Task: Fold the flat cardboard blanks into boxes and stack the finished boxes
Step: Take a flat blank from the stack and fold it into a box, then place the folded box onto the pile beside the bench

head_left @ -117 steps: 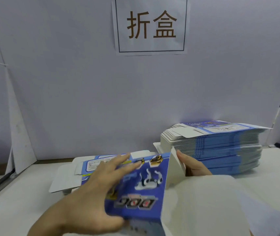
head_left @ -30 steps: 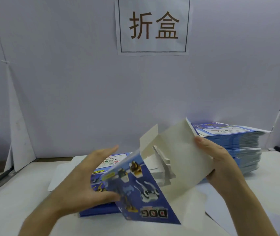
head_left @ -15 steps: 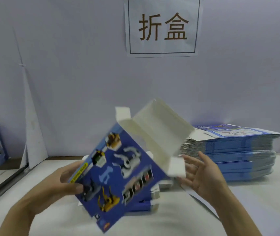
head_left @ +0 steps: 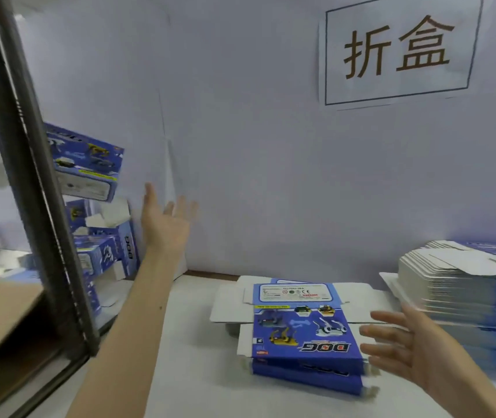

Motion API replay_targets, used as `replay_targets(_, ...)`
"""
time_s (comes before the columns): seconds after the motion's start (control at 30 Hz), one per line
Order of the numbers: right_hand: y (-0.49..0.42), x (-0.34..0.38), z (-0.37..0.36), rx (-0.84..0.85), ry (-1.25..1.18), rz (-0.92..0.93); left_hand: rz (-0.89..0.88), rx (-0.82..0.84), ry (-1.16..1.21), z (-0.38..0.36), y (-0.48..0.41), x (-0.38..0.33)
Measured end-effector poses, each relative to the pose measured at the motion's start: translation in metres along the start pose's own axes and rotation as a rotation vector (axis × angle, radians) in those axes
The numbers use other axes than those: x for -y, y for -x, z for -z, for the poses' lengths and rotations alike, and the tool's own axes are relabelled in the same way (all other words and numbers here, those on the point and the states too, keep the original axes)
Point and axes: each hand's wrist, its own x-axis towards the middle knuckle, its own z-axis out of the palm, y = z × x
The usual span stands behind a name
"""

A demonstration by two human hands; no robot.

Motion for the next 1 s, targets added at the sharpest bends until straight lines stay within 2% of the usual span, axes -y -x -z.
replay_targets(0.07, -0.002, -0.002, -0.001, 0.016, 0.038, -0.007, 0.081, 0.153, -0.453, 0.006, 0.021, 0.033)
replay_targets(0.23, -0.003, -0.011, -0.008, 0.029, 0.214, -0.033, 0.394, 0.807, -1.583, 0.053, 0.099, 0.132)
replay_targets(0.3, -0.004, -0.015, -0.009, 0.022, 0.288, -0.031, 0.365, 1.030, -1.949, 0.070, 0.124, 0.158)
replay_targets(0.37, -0.004, -0.018, -0.008, 0.007, 0.342, -0.008, 0.240, 1.113, -2.125, 0.077, 0.136, 0.168)
replay_targets(0.53, -0.005, -0.019, -0.001, -0.072, 0.354, 0.057, 0.286, 1.123, -2.218, 0.069, 0.143, 0.167)
replay_targets(0.6, -0.004, -0.018, 0.000, -0.097, 0.334, 0.084, 0.250, 1.136, -2.222, 0.060, 0.143, 0.158)
replay_targets(0.67, -0.004, -0.017, 0.001, -0.149, 0.257, 0.146, 0.055, 1.103, -2.185, 0.046, 0.142, 0.146)
replay_targets(0.73, -0.003, -0.014, 0.004, -0.235, 0.208, 0.241, -0.438, 0.938, -1.972, 0.029, 0.145, 0.130)
replay_targets(0.83, -0.002, -0.008, 0.008, -0.265, 0.198, 0.332, -0.901, 0.683, -1.667, 0.010, 0.148, 0.106)
replay_targets(0.9, -0.001, -0.005, 0.008, -0.207, 0.218, 0.372, -1.001, 0.527, -1.567, 0.004, 0.147, 0.095)
replay_targets(1.0, 0.002, -0.005, 0.004, -0.113, 0.311, 0.474, -0.977, 0.312, -1.449, -0.006, 0.150, 0.079)
